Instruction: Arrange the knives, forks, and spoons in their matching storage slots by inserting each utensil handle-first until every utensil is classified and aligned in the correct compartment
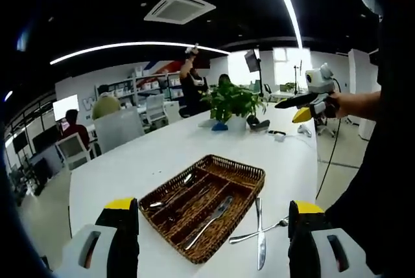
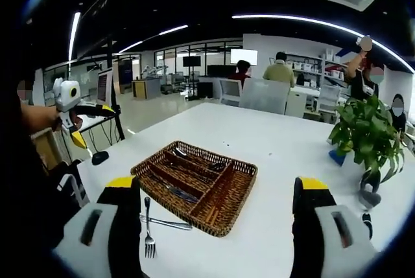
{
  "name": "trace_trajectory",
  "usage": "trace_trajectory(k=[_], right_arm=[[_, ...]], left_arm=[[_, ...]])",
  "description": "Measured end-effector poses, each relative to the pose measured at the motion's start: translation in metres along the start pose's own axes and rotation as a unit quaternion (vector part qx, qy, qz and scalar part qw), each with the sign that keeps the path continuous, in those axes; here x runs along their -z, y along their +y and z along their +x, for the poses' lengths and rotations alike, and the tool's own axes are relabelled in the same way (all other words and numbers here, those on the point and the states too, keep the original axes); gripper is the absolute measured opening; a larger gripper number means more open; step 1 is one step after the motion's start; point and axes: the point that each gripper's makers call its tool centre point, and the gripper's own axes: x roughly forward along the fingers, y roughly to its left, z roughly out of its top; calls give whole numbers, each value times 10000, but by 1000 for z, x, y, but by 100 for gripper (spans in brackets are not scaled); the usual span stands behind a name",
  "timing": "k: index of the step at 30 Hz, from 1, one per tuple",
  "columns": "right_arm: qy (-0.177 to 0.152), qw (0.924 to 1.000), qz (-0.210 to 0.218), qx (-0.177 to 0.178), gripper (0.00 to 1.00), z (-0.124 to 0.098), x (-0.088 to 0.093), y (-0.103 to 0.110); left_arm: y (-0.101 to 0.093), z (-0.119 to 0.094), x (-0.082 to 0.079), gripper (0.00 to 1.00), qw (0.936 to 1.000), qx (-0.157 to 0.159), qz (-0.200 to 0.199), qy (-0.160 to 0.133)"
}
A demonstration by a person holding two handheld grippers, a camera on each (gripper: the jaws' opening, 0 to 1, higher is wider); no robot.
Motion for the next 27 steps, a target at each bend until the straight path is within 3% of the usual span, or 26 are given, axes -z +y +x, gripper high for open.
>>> trace_trajectory(k=[10, 17, 24, 27], right_arm=[[2, 10000, 78, 56, 99, 1, 3, -4], [21, 9999, 123, 87, 99, 1, 6, -7], [0, 9998, 144, 113, 99, 1, 5, -11], [-37, 9997, 172, 155, 99, -2, 5, -14]], left_arm=[[0, 12, -10, 100, 9990, 210, 380, 79], [-13, 27, -21, 100, 9970, 525, 567, 93], [-41, 54, -20, 100, 9890, 1057, 1003, 263], [-50, 64, -19, 100, 9808, 1348, 1366, 338]])
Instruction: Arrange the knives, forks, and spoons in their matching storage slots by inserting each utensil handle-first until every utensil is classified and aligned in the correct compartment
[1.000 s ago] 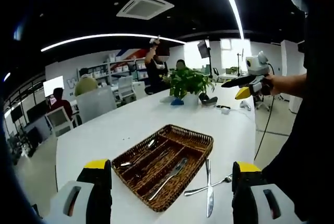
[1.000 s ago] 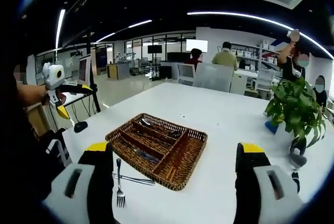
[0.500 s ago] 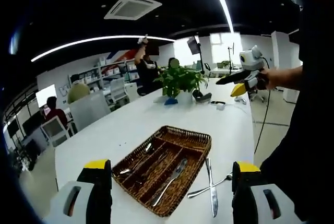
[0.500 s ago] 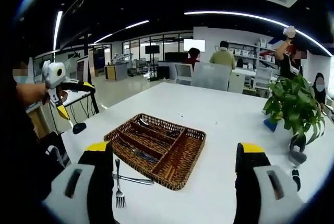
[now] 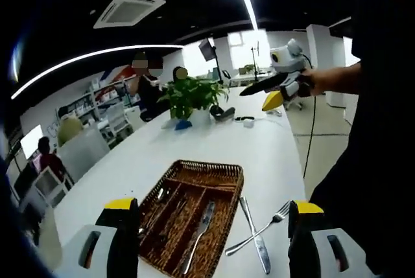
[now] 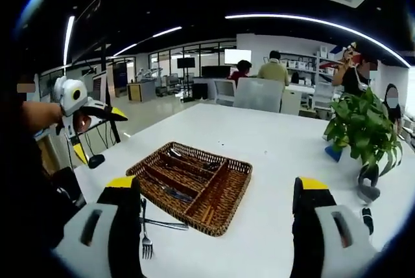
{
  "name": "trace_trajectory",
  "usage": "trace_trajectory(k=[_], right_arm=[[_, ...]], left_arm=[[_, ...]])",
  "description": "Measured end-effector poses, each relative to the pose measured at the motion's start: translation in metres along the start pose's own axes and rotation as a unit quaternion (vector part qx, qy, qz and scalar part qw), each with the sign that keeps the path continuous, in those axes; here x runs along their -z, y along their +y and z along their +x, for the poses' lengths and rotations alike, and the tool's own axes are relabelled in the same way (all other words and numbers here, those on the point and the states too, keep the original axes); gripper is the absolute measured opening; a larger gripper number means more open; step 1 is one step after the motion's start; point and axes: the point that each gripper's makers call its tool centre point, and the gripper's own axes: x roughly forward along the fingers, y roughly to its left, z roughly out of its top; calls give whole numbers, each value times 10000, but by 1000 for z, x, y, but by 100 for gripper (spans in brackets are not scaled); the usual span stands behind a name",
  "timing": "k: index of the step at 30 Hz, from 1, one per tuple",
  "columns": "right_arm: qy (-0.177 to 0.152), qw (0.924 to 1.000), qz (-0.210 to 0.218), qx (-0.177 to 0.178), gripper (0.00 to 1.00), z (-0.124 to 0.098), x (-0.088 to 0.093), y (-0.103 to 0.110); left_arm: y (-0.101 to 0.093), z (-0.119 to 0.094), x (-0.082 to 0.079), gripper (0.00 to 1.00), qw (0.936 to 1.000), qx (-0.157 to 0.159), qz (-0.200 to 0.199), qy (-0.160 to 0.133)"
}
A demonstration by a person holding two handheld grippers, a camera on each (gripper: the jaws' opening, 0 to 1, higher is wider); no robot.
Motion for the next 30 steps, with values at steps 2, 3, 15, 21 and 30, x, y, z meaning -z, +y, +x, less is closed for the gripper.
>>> trace_trajectory(k=[2, 3, 15, 21, 30], right_arm=[[-1, 10000, 14, 22, 99, -1, 1, -1], [6, 10000, 19, 34, 99, -2, 2, -2], [26, 10000, 22, 71, 99, -10, 5, -4], [-12, 9999, 45, 94, 99, -13, 2, -5], [52, 10000, -27, 12, 99, -3, -11, 0]], left_arm=[[-3, 6, -1, 100, 9998, 141, 148, 71], [-5, 9, -2, 100, 9996, 206, 192, 80], [-29, 45, 22, 89, 9913, 931, 810, 458], [-50, 59, 32, 89, 9897, 1136, 702, 506], [-58, 79, 64, 83, 9869, 1263, 718, 698]])
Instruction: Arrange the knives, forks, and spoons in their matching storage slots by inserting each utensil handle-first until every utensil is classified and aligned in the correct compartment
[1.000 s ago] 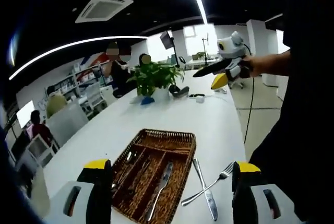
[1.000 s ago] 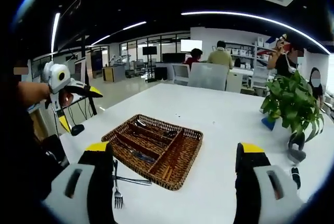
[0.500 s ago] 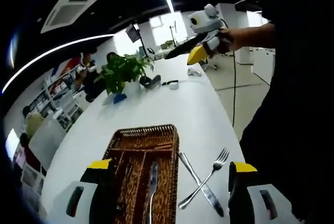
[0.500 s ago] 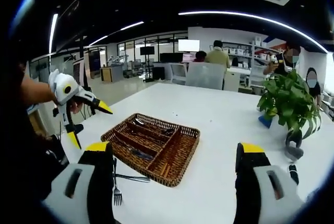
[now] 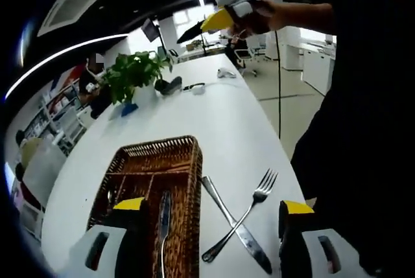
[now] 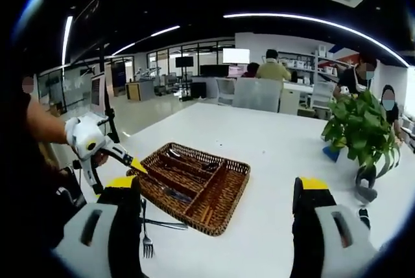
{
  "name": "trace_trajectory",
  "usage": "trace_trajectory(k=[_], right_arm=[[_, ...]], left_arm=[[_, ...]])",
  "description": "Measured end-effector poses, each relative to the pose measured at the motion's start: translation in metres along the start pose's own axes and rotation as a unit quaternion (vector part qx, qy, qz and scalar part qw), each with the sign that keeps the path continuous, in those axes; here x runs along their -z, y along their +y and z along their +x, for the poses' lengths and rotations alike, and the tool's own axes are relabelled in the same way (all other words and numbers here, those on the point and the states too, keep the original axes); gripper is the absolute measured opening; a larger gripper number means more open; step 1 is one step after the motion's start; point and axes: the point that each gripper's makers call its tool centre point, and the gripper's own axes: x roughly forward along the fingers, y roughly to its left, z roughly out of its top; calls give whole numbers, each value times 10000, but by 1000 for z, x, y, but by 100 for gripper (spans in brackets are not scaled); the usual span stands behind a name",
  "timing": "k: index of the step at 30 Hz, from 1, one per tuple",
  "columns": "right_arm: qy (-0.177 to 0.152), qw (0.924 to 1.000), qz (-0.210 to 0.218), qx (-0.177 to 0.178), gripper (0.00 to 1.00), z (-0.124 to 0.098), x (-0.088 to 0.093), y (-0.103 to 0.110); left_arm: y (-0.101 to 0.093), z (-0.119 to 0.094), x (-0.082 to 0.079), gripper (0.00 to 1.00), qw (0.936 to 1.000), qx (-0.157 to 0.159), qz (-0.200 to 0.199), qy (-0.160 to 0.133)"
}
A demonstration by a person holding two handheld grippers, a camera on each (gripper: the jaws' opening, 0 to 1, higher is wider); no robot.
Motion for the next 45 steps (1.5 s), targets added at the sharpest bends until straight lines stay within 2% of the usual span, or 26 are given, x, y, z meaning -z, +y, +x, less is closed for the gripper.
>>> trace_trajectory(k=[4, 7, 11, 15, 18, 19, 21, 23, 25, 26, 32, 34, 41, 42, 43, 44, 45], right_arm=[[-13, 10000, -59, -7, 99, 0, -4, -1], [-64, 10000, 14, 56, 99, -3, -6, -8], [-128, 9998, 52, 170, 99, -6, -10, -15], [-164, 9996, 63, 225, 99, -8, -10, -18], [-162, 9994, 116, 283, 99, -10, -8, -20], [-156, 9993, 128, 301, 99, -10, -6, -21], [-120, 9993, 150, 308, 99, -11, -4, -21], [-99, 9994, 137, 312, 99, -11, -2, -21], [-92, 9993, 138, 330, 99, -12, -1, -22], [-90, 9993, 146, 342, 99, -13, -1, -24], [-102, 9989, 199, 401, 99, -14, 1, -26], [-73, 9989, 205, 406, 99, -14, 5, -27], [-64, 9990, 218, 390, 99, -13, 5, -26], [-67, 9990, 222, 390, 99, -12, 5, -25], [-69, 9990, 227, 388, 99, -12, 5, -26], [-67, 9990, 229, 385, 99, -12, 5, -25], [-69, 9990, 227, 375, 99, -12, 5, -25]], left_arm=[[-7, 12, 8, 77, 9998, 211, -41, 1], [-13, 21, 9, 65, 9994, 335, 21, -62], [-25, 36, 21, 60, 9978, 646, 145, 96], [-33, 48, 30, 59, 9961, 811, 277, 225], [-36, 56, 34, 53, 9951, 900, 329, 249], [-38, 59, 35, 52, 9945, 949, 365, 257], [-38, 64, 38, 50, 9924, 918, 773, 282], [-48, 67, 40, 46, 9900, 1154, 763, 273], [-53, 71, 48, 43, 9875, 1275, 814, 441], [-55, 74, 48, 41, 9867, 1322, 845, 419], [-56, 81, 50, 26, 9870, 1457, 542, 409], [-57, 81, 53, 24, 9864, 1535, 377, 455], [-60, 85, 55, 12, 9849, 1637, 306, 480], [-61, 86, 58, 12, 9845, 1635, 329, 542], [-56, 85, 62, 11, 9847, 1535, 535, 626], [-58, 86, 61, 9, 9850, 1566, 349, 638], [-56, 89, 58, 8, 9863, 1515, 349, 542]])
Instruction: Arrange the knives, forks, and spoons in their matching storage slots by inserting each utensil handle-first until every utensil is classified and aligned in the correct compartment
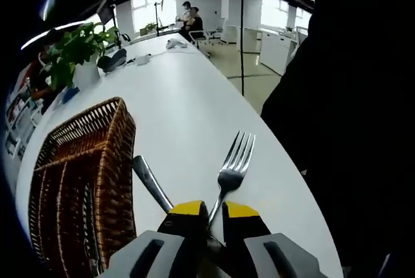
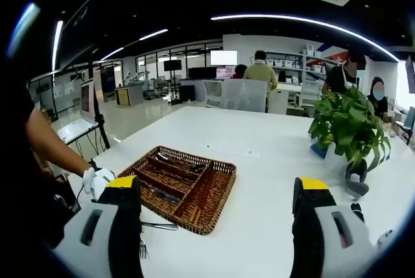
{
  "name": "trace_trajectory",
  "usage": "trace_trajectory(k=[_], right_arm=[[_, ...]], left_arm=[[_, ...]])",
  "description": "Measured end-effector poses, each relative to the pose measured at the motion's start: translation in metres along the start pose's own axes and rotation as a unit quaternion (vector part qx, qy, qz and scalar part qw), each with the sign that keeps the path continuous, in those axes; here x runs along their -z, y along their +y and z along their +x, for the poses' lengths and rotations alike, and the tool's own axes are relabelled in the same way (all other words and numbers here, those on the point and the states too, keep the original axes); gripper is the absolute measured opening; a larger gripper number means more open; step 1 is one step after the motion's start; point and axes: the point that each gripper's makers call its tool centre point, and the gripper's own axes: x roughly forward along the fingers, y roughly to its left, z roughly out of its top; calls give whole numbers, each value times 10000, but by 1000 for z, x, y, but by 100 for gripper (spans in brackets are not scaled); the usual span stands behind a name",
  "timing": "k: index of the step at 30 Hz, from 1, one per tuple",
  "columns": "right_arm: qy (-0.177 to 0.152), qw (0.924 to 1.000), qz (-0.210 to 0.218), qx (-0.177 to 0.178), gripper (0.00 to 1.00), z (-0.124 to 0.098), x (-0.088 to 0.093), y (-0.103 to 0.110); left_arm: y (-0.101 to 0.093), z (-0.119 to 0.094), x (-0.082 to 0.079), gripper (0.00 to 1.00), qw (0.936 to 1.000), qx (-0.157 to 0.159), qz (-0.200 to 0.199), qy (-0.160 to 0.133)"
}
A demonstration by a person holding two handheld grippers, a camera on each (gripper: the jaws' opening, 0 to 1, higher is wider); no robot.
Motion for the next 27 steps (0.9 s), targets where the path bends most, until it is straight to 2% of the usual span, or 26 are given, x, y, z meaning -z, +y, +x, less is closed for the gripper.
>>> trace_trajectory(k=[8, 15, 19, 21, 24, 26, 27], right_arm=[[5, 10000, 7, -7, 99, 0, 2, 3], [-31, 10000, -15, 23, 99, -3, -2, 0], [-57, 10000, -42, 48, 99, -5, -3, -2], [-59, 10000, -48, 46, 99, -5, -4, -2], [-46, 10000, -84, 26, 99, -4, -4, -1], [-57, 9999, -89, 16, 99, -5, -5, 0], [-59, 9999, -87, 15, 99, -5, -5, 0]], left_arm=[[2, 0, -1, 2, 9998, -71, 170, 8], [3, 0, -2, 1, 9995, -71, 311, 51], [0, 0, -2, 0, 9997, 18, 105, 226], [0, -2, -8, 0, 9999, 11, 58, 144], [4, -6, -13, 0, 9997, -51, -100, 202], [4, -11, -18, 0, 9991, -26, -390, 190], [5, -13, -20, 0, 9990, -59, -409, 171]])
